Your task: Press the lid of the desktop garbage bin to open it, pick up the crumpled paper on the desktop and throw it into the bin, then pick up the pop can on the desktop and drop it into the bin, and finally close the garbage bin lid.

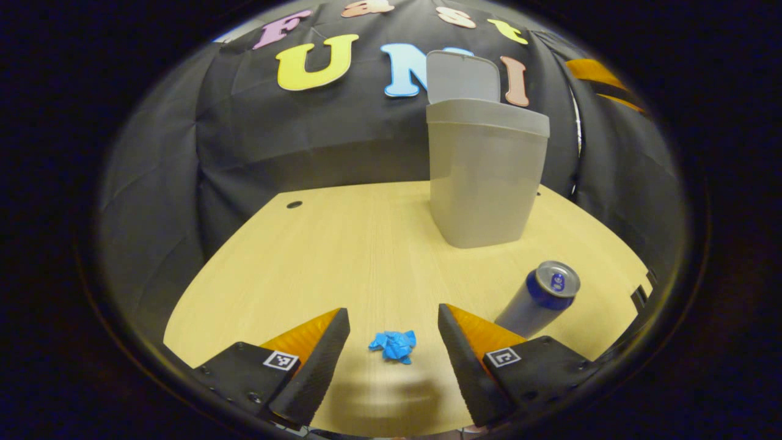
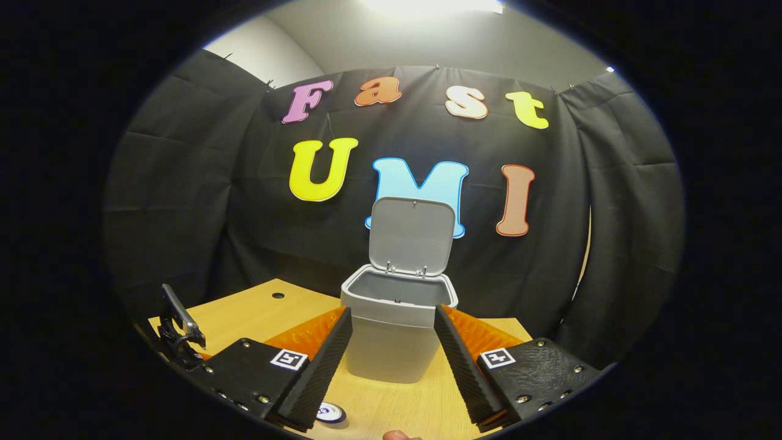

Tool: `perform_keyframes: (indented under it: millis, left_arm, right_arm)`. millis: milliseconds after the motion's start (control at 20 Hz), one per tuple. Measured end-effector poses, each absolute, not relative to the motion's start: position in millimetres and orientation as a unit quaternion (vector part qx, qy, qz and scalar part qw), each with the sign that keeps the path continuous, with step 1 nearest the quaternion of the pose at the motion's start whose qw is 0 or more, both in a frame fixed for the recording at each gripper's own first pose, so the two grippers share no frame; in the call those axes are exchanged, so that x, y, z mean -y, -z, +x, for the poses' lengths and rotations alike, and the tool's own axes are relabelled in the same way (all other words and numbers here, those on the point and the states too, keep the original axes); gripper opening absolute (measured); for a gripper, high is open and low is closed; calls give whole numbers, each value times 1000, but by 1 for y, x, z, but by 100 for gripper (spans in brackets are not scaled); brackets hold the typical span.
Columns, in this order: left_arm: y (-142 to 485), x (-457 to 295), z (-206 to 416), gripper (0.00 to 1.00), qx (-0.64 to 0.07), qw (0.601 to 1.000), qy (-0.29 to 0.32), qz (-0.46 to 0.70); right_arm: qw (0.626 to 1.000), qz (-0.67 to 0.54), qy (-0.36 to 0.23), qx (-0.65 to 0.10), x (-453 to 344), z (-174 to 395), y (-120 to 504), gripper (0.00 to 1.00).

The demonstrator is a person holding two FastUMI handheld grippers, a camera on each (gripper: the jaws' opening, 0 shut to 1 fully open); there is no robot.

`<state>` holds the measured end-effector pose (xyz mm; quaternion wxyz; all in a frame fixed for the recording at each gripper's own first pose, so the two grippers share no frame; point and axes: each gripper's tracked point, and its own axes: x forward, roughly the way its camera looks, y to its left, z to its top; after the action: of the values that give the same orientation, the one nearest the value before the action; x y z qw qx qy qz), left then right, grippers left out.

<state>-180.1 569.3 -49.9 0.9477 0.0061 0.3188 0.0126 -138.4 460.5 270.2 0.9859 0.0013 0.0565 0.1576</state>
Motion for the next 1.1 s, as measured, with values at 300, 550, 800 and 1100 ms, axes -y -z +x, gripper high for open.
perform_keyframes:
  millis: [300,550,800,1100]
  left_arm:
    - [91,-578,-188,96,-357,934,-17,3]
    - [110,-583,-187,96,-374,927,-13,10]
    - [127,-584,-187,93,-390,920,-7,19]
    - [131,-587,-187,67,-397,918,-14,17]
  right_arm:
    - [984,9,-153,-90,-458,-144,-253,88]
    - [982,4,-151,-111,-460,-147,-243,88]
    - [982,1,-151,-113,-462,-149,-241,88]
    - [981,-4,-156,-116,-464,-146,-238,88]
